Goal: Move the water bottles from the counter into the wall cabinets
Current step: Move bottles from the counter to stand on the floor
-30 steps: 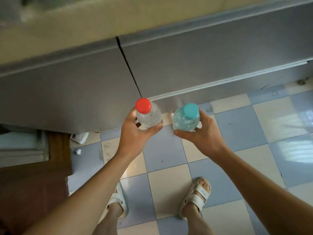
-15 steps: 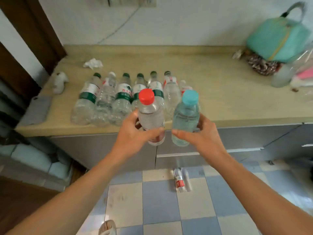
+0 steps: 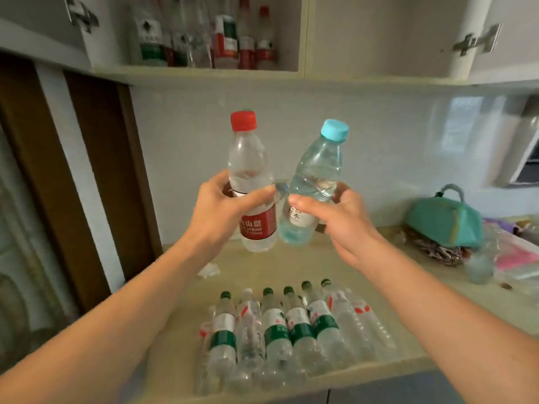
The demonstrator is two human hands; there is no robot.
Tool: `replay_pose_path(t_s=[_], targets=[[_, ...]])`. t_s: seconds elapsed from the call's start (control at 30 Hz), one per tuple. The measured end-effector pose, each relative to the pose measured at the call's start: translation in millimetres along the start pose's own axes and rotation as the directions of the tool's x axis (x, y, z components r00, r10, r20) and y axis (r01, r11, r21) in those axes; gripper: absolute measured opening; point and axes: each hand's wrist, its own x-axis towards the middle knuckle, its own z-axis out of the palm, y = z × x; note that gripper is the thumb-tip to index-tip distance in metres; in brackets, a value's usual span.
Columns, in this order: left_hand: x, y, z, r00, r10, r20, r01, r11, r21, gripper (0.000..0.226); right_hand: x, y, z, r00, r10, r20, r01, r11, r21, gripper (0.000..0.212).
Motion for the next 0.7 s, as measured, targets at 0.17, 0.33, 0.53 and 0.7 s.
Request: replay_pose_path(t_s=[0.17, 0.33, 0.53, 0.7], targets=[[78.3, 57.8, -39.9, 0.995, 0.058, -0.075, -0.058, 0.998, -0.004, 0.033, 62.0, -68.6, 43.2, 0.995, -0.103, -0.013, 0.103, 0.994, 0.038, 0.065], [150.9, 97.6, -59.6, 0.981, 0.133, -0.143, -0.131, 0.991, 0.029, 0.046, 132.2, -129.0, 64.9, 0.972, -0.233, 0.025, 0.232, 0.972, 0.028, 0.071], [223.8, 122.0, -66.8, 0.93, 0.224, -0.293, -0.205, 0.974, 0.094, 0.034, 223.6, -172.6, 67.8, 0.91, -0.404, 0.088, 0.403, 0.915, 0.029, 0.04], [279.6, 138.6, -67.8, 0.891, 0.238, -0.386, -0.185, 0.968, 0.168, 0.045, 298.7, -188.8, 65.9, 0.927, -0.365, 0.084, 0.363, 0.931, 0.042, 0.051]])
